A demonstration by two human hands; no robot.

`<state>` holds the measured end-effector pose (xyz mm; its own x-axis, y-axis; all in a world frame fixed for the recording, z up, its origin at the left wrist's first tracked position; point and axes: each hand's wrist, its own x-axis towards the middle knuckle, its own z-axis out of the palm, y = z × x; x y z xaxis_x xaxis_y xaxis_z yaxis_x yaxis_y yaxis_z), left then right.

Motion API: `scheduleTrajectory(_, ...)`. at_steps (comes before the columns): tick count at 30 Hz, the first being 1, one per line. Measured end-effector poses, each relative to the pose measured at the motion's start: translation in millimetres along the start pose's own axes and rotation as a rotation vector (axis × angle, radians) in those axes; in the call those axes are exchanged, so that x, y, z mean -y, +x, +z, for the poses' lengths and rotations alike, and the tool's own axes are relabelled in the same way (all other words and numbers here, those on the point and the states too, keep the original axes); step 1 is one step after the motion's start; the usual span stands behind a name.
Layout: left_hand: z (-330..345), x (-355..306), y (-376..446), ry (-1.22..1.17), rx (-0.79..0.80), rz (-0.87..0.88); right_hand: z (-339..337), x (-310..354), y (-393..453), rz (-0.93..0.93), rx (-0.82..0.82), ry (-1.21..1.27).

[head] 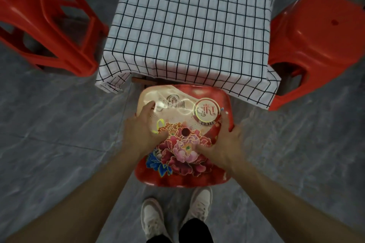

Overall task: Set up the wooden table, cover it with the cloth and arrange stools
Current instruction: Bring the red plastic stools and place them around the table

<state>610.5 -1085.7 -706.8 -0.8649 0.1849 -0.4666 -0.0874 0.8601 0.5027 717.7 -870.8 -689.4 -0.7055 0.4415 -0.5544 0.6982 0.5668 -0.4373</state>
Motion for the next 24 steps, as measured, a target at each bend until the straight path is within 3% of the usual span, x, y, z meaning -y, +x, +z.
scheduleTrajectory(4,-9,-2,12,0.11,0.064,0.068,9,-11,-12,0.039,-0.014,0.007)
scheduleTrajectory(18,-8,0,-21,0.192,0.154,0.041,15,-17,-19,0.034,-0.042,0.094)
scheduleTrajectory(24,-2,35,-57,0.189,0.159,0.023,35,-29,-61,0.064,-0.034,0.083)
